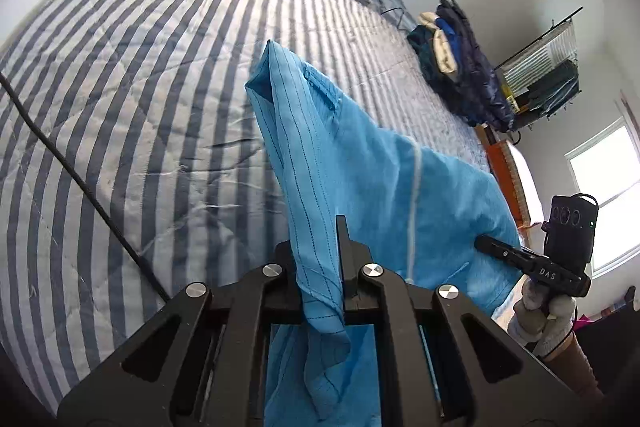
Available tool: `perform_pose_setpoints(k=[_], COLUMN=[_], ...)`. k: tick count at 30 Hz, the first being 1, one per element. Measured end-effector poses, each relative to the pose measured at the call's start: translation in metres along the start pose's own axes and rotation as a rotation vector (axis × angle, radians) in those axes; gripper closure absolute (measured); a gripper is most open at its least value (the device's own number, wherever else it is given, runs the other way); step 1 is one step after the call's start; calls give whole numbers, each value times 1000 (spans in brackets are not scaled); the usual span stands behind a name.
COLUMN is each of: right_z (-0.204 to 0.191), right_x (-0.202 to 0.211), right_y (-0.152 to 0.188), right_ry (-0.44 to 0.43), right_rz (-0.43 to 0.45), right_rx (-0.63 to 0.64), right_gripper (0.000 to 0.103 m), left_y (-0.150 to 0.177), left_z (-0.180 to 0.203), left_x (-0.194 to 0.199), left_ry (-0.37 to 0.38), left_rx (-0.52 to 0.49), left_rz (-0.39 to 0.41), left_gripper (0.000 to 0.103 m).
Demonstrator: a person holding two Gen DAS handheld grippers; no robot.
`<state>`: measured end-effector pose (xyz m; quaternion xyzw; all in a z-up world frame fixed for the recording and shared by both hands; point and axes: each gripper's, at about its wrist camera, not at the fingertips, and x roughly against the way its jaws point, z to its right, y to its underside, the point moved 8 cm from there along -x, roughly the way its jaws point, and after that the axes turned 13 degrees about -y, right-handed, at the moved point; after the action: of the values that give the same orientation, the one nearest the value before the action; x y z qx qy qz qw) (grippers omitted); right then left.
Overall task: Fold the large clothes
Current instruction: 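Grasp the folded jacket's edge with the left tool while the right tool grasps its edge, then lift the folded jacket with both tools and carry it toward the dark clothes stack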
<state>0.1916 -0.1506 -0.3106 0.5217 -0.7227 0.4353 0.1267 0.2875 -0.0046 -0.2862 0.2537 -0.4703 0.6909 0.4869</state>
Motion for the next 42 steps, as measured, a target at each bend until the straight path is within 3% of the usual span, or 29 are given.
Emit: perform_pose_setpoints(k=[11, 22, 26, 35, 42], right_z=[-84, -164, -185, -194, -141], right_x=[47, 111, 127, 160, 194], right_y=[-21, -40, -47, -71, -111], right_ry=[180, 418, 453, 494, 501], right_rz=[24, 106, 134, 182, 208], right_rx=[186, 369, 406, 449, 409], right_gripper=[97, 97, 98, 98, 98], left_y=[-20, -40, -45, -69, -115], left_z=[75, 143, 166, 215, 278], left_x=[55, 126, 145, 146, 100], left_ry=[56, 112, 133, 169, 193], left_rx=[-98, -237, -283, -324, -376], left_rz=[111, 241, 268, 279, 249], left_gripper=[97, 97, 97, 97, 97])
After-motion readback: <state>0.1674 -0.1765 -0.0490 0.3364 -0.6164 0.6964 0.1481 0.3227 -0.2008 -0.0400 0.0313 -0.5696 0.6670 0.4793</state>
